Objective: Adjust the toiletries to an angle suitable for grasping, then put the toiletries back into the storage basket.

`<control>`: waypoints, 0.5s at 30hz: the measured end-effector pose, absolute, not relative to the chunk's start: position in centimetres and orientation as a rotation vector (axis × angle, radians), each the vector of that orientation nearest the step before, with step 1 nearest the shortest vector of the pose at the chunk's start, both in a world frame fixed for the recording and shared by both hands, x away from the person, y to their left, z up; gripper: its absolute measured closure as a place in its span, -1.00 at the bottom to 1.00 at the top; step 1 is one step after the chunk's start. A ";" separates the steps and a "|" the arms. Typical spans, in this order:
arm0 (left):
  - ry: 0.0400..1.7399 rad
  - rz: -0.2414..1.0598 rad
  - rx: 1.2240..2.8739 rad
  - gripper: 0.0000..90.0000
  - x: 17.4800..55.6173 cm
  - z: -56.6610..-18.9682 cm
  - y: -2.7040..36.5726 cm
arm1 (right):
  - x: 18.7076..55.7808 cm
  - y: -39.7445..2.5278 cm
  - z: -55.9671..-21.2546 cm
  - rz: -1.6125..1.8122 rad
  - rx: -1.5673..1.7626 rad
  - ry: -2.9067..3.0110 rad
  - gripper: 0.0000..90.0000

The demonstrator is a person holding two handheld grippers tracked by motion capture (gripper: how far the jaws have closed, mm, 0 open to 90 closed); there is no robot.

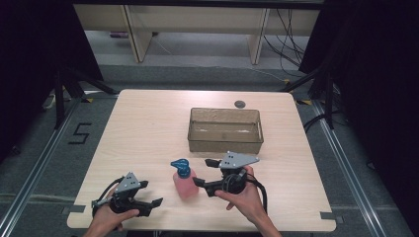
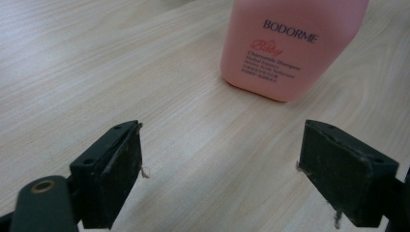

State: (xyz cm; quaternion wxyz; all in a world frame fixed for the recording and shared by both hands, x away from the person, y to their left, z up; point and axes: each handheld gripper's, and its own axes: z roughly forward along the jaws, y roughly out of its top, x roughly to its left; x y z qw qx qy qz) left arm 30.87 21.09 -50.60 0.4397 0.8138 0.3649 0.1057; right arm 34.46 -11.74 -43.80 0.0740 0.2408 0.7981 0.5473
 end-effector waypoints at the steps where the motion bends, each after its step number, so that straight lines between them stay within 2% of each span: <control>1: 0.904 0.266 2.033 -0.67 30.9 -50.6 21.2 | 34.5 -11.7 -43.8 1.626 0.709 2.388 -0.43; 15: 0.897 0.263 2.022 -0.67 30.7 -50.7 21.0 | 35.1 -10.0 -43.6 1.655 0.675 2.413 -0.37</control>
